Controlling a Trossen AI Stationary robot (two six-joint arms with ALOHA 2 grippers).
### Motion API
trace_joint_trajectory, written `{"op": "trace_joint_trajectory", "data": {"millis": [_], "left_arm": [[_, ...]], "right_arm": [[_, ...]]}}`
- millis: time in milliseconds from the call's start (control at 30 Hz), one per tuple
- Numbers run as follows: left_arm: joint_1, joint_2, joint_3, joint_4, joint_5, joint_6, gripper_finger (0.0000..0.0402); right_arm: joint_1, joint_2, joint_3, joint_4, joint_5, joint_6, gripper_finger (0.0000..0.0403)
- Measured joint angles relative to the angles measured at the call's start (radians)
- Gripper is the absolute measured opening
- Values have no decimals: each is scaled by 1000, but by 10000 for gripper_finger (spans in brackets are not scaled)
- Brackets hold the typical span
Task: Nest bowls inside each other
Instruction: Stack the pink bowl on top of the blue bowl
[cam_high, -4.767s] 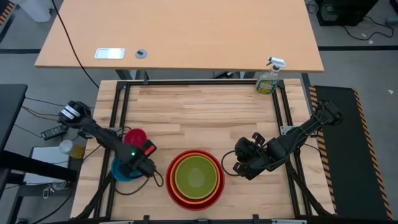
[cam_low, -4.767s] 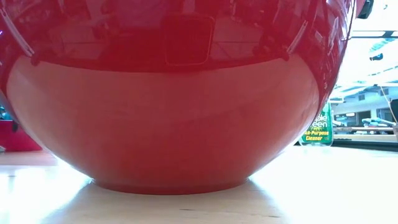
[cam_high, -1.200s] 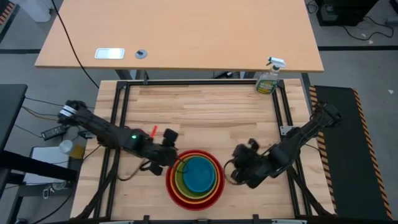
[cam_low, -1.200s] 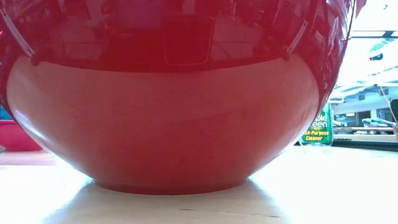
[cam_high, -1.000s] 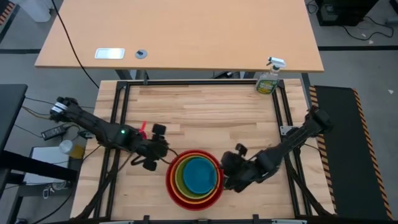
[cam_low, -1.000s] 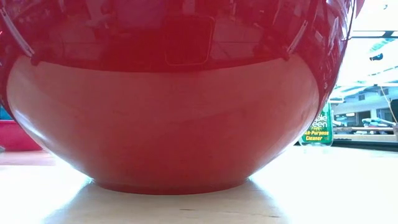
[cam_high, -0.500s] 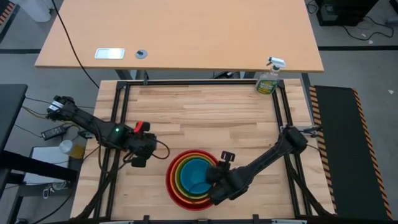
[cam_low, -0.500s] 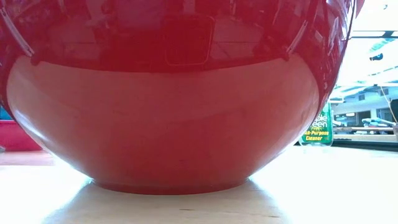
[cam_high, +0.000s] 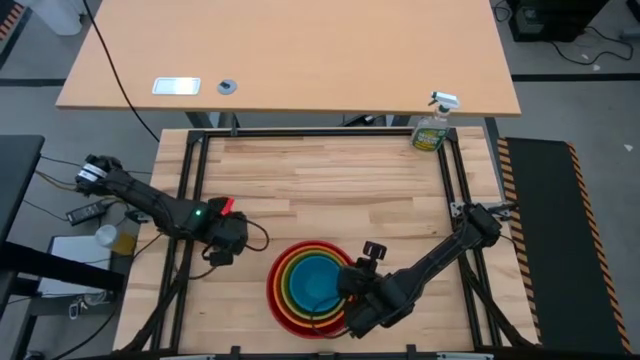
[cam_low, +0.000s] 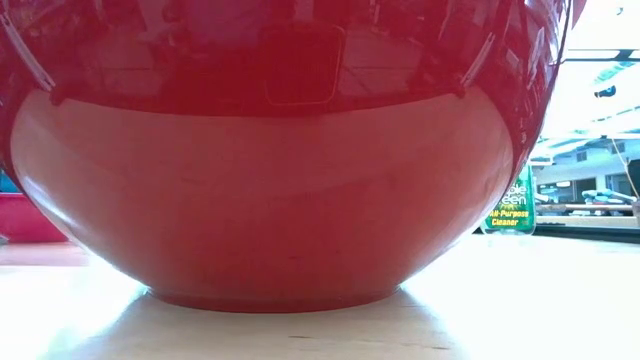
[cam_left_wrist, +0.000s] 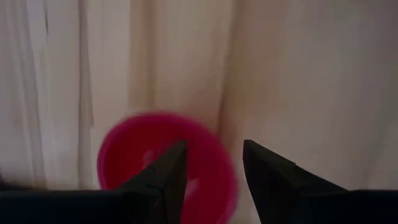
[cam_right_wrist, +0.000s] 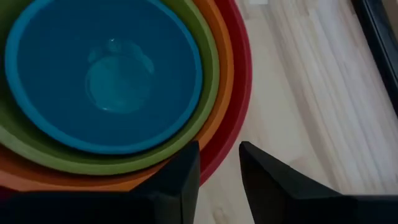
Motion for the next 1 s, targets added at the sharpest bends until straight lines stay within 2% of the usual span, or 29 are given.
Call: {"op": "trace_joint_trajectory", "data": {"millis": [167,467,800,1000], "left_arm": [[60,0,-78,11,35,-26,158],[98,0,-95,110,157,-1,160],[98,0,-95,98,120,-26,242],[103,0,-95,63,120,-70,248]], "right_arm": [[6,0,0,0,2,20,122],[-6,0,0,-2,3,18,122],[-6,0,0,11,3,16,122],[-9,0,-1,13,3,16,122]]}}
